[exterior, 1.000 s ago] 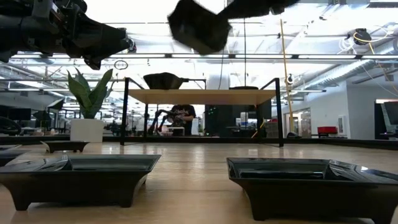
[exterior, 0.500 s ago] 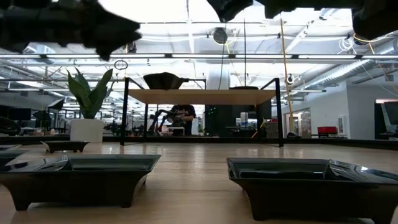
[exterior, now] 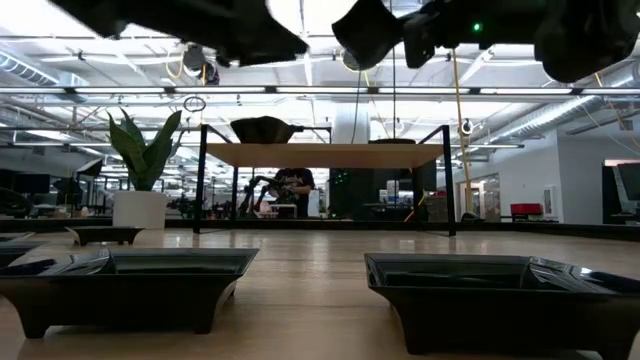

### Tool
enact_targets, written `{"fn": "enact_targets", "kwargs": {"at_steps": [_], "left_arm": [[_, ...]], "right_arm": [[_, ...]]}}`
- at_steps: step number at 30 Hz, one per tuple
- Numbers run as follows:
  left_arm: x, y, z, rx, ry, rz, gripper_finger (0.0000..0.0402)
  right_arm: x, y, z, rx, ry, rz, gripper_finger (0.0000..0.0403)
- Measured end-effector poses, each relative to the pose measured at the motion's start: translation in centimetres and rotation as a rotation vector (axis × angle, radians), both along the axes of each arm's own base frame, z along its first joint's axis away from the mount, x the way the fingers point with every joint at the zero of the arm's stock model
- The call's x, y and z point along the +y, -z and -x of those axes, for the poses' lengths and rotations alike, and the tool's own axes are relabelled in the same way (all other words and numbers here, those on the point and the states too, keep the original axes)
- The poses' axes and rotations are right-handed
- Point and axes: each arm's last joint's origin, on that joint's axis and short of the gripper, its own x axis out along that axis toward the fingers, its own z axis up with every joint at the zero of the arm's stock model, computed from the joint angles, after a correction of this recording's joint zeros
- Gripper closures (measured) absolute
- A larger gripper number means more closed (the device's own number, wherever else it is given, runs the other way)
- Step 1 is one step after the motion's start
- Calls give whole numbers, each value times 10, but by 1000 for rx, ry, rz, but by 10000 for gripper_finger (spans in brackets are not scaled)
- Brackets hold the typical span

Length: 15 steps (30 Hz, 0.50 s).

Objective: Pick & Place Mini shaped plates
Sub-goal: Stack the black distorted square plate on top of the other black distorted square plate on the shelf

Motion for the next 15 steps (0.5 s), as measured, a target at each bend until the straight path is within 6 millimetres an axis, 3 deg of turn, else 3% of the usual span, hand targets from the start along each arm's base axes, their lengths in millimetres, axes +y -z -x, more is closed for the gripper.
{"fn": "enact_targets", "kwargs": {"at_steps": [3, 8, 15], "left_arm": [[4, -7, -18, 20, -118, -53, 182], [14, -16, -40, -46, -162, -57, 177], [12, -31, -41, -17, -214, -159, 176]], "right_arm": [[-3, 1, 0, 19, 12, 23, 403], [-6, 2, 0, -5, -84, 63, 403], [-8, 4, 0, -6, -77, 39, 403]]}}
